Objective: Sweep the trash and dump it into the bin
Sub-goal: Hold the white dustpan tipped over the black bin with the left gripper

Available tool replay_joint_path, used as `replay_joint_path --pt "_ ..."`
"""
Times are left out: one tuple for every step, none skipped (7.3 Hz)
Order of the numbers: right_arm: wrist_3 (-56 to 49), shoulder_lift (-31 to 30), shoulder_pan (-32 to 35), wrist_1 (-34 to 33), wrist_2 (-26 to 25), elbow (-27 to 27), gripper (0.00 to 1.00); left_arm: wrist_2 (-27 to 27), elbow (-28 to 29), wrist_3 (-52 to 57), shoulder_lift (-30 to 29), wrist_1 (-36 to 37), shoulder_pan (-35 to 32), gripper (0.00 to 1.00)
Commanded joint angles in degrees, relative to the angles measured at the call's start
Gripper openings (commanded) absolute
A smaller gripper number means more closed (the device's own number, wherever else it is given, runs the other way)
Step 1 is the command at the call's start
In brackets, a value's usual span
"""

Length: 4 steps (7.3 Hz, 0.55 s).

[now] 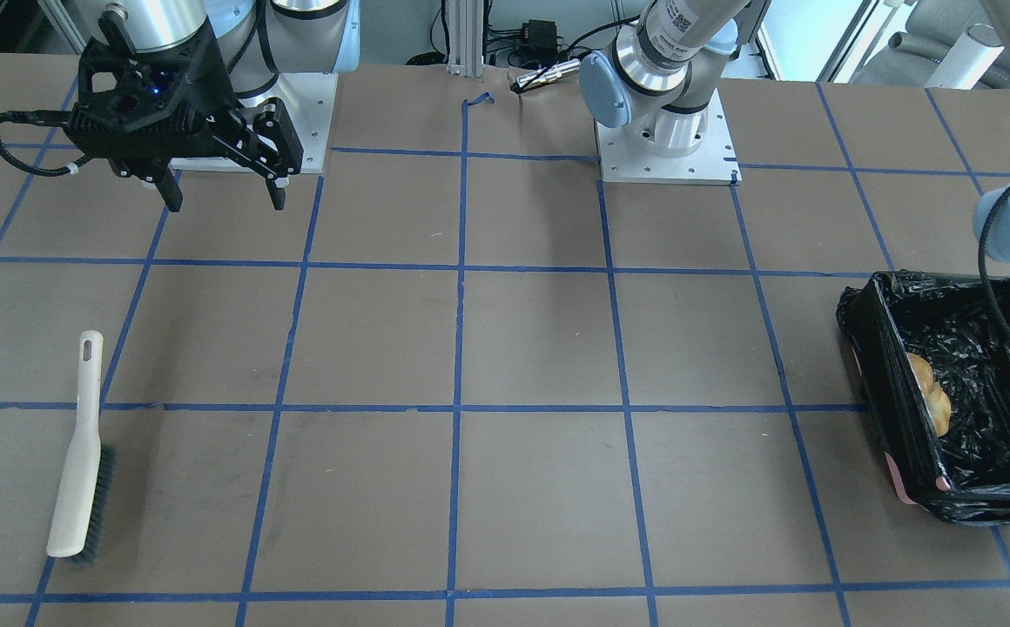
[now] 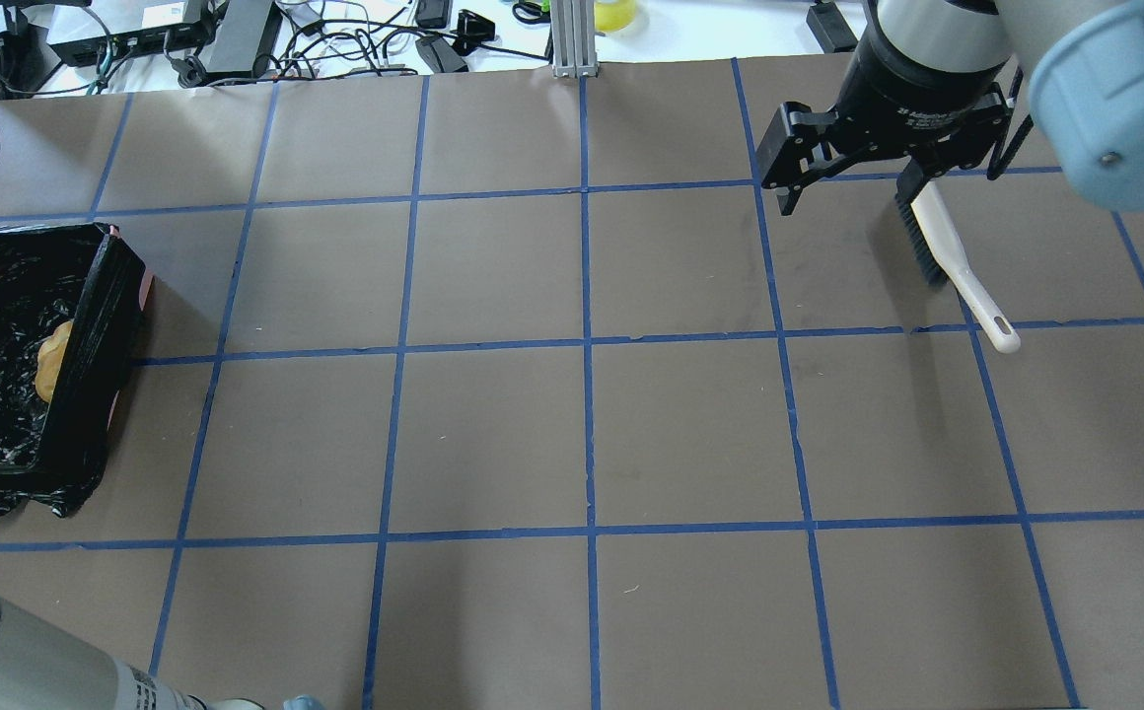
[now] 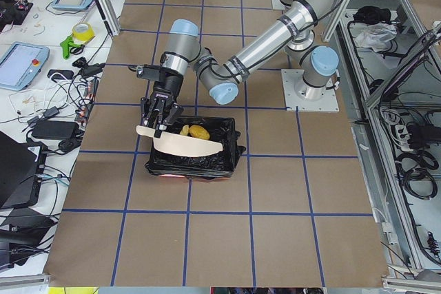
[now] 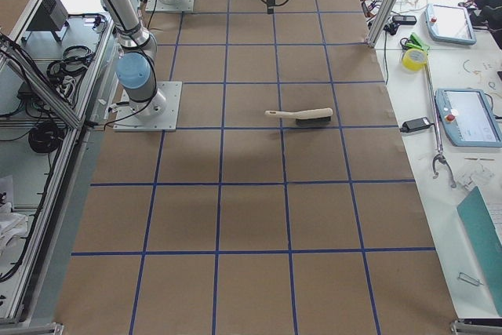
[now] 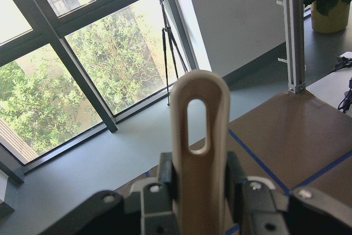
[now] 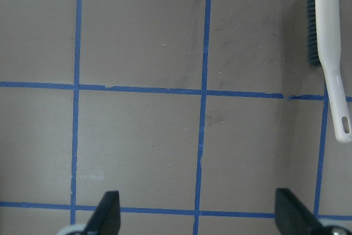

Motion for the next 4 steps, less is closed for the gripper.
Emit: replay_joint_path --pt "-0.1 0.0 0.0 0.0 0.0 0.0 1.00 0.1 -1.2 0.3 0.5 1.9 -1.0 0.00" --pt "-0.1 0.0 0.0 0.0 0.0 0.0 1.00 0.3 -1.5 1.4 0.1 4.2 -2.0 0.00" --pt "-0.1 0.0 0.0 0.0 0.1 0.0 1.00 0.5 -1.6 1.9 0.1 5.6 -2.3 0.00" --pt "-0.1 0.1 0.0 0.0 0.1 0.0 1.00 0.2 -1.7 2.1 0.3 7.9 -2.3 0.00"
